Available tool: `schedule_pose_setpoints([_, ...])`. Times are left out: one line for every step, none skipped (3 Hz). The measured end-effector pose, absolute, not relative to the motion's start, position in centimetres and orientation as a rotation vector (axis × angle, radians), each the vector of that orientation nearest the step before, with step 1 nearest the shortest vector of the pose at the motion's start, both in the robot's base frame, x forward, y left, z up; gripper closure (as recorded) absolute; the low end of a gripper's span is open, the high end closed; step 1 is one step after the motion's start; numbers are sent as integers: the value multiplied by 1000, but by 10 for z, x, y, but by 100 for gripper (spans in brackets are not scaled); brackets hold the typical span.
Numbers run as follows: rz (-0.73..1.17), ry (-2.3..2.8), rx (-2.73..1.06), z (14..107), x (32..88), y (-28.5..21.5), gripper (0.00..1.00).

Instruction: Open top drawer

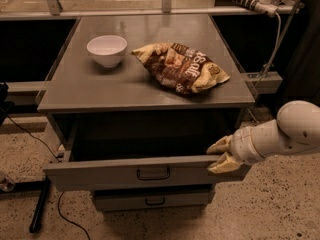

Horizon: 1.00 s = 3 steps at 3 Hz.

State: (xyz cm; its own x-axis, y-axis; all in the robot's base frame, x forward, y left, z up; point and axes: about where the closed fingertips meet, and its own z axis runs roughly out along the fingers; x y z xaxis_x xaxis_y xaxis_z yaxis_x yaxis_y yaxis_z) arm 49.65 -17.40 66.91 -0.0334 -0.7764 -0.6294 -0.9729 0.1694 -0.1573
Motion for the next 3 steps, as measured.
schedule_pose_setpoints([448, 1866, -1621, 665, 463, -183, 94])
schedule_pose_setpoints([448, 1866, -1621, 666, 463, -182, 76])
schedule_pose_setpoints([482, 1868, -1623, 665, 467, -181, 53])
